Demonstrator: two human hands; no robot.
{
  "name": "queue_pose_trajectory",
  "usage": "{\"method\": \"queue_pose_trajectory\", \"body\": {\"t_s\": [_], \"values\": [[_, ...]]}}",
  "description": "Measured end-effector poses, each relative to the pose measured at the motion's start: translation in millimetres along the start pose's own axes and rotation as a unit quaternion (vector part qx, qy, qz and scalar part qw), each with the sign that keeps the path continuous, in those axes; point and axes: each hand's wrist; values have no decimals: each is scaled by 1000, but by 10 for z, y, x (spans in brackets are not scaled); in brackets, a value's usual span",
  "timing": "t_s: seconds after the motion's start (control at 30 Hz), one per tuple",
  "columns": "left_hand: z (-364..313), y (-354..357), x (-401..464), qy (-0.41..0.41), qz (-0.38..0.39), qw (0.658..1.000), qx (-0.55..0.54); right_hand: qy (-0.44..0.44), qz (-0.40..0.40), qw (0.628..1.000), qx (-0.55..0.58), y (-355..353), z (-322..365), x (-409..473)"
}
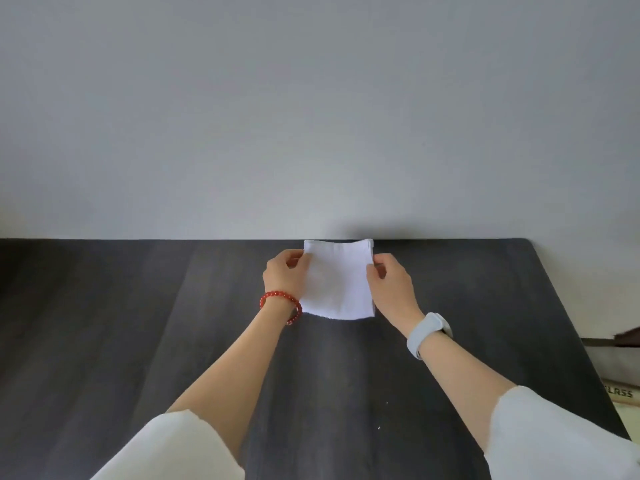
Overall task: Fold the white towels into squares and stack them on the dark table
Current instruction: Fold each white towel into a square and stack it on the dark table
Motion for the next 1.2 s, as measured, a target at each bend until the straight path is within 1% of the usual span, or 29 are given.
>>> {"method": "queue_pose_trajectory", "body": {"t_s": [0.13,0.3,0.43,0.63,0.7,0.8,0.9,1.0,1.07,1.13,1.2], "values": [[129,120,413,-1,-14,1000,13,4,1,1000,-12,196,-56,347],[326,213,608,-9,0,997,82,16,21,996,-81,284,-200,579],[402,222,639,-9,3,993,115,13,23,993,-112,333,-279,564],[361,206,616,17,-4,993,116,-34,-38,996,-76,351,-186,484],[387,189,607,20,-2,992,128,-35,-36,995,-82,386,-187,452],[421,196,624,20,9,987,158,-16,-11,994,-111,415,-239,431],[436,214,632,32,17,978,207,0,-4,983,-184,413,-276,425],[484,157,558,68,12,964,258,-2,-37,970,-239,391,-297,365],[517,75,457,118,12,951,286,-15,-59,971,-230,351,-323,306],[529,-30,331,160,25,935,316,-29,-62,973,-219,291,-343,237],[530,-144,177,174,40,917,356,-43,-54,972,-223,220,-350,133]]}}
Point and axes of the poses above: each hand's wrist, its own x-axis towards the middle knuckle, its own y-axis out of the palm, z = x × y, and after that the axes turned 11 degrees about -x, right-handed
